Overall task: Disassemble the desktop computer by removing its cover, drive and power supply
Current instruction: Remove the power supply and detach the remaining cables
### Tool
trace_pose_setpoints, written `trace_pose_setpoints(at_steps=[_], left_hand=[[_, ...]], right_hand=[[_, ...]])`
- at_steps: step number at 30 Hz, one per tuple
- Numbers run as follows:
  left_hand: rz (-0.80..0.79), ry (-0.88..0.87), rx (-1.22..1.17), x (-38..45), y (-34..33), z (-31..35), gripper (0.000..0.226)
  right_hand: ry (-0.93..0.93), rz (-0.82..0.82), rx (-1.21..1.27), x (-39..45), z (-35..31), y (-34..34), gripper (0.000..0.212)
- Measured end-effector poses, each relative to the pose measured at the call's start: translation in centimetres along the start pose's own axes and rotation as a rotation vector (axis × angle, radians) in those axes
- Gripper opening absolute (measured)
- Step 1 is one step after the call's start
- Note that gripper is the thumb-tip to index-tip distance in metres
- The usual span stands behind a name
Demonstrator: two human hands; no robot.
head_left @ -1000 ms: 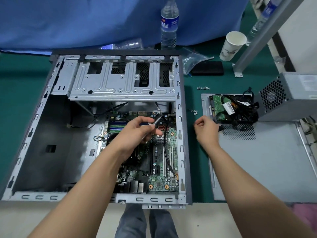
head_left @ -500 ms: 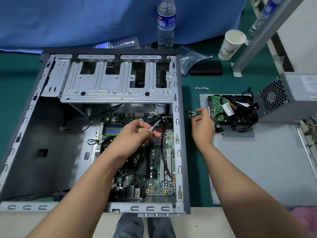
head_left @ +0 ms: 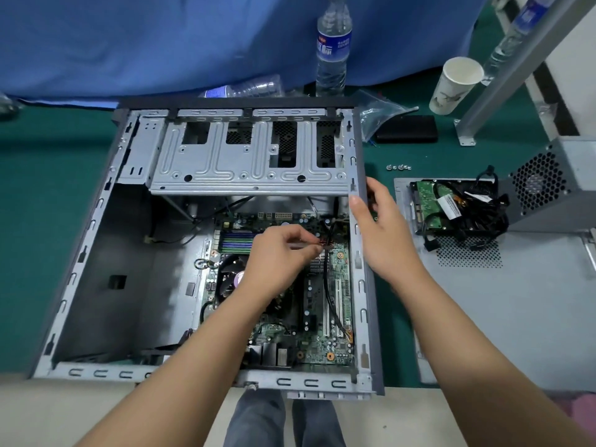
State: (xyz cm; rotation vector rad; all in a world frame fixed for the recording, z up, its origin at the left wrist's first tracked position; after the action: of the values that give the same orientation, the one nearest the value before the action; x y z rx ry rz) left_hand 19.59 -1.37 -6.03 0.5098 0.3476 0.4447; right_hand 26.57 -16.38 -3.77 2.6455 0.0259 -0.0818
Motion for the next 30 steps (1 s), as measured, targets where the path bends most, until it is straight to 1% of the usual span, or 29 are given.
trace_pose_setpoints(at_steps=[4, 9, 13, 19, 25, 30], left_hand=[[-0.080, -0.135, 0.186, 0.8, -1.1, 1.2, 0.009], [-0.171, -0.239, 0.350, 2.1, -3.0, 1.2, 0.008], [-0.184, -0.285, 0.356, 2.6, -3.5, 0.8, 0.009], [-0.190, -0.291, 0.353, 2.8, -4.4, 0.0, 0.009], [-0.203, -0.311, 0.405, 2.7, -4.7, -0.3, 0.014], [-0.208, -0.407, 0.490, 2.2, -4.9, 0.8, 0.020]], right_hand=[[0.057, 0.002, -0.091, 0.1, -0.4, 0.3, 0.050], [0.058, 0.019, -0.090, 0.1, -0.5, 0.3, 0.048], [0.052, 0.030, -0.102, 0.1, -0.4, 0.4, 0.048], [0.046, 0.032, -0.103, 0.0, -0.4, 0.4, 0.048], [0.047, 0.037, -0.108, 0.0, -0.5, 0.4, 0.048], [0.053, 0.044, -0.099, 0.0, -0.5, 0.4, 0.046]])
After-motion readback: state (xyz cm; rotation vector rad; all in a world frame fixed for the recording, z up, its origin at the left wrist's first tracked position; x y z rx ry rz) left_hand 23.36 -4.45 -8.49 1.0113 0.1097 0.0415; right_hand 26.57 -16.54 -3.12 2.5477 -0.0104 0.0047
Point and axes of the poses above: each hand's wrist, its own x-axis towards the middle knuckle, its own y-axis out of the back of the hand, z = x × y, the point moved 9 cm from there along x, towards the middle knuckle, and after that the axes turned 15 degrees about z, right-handed, at the moved point
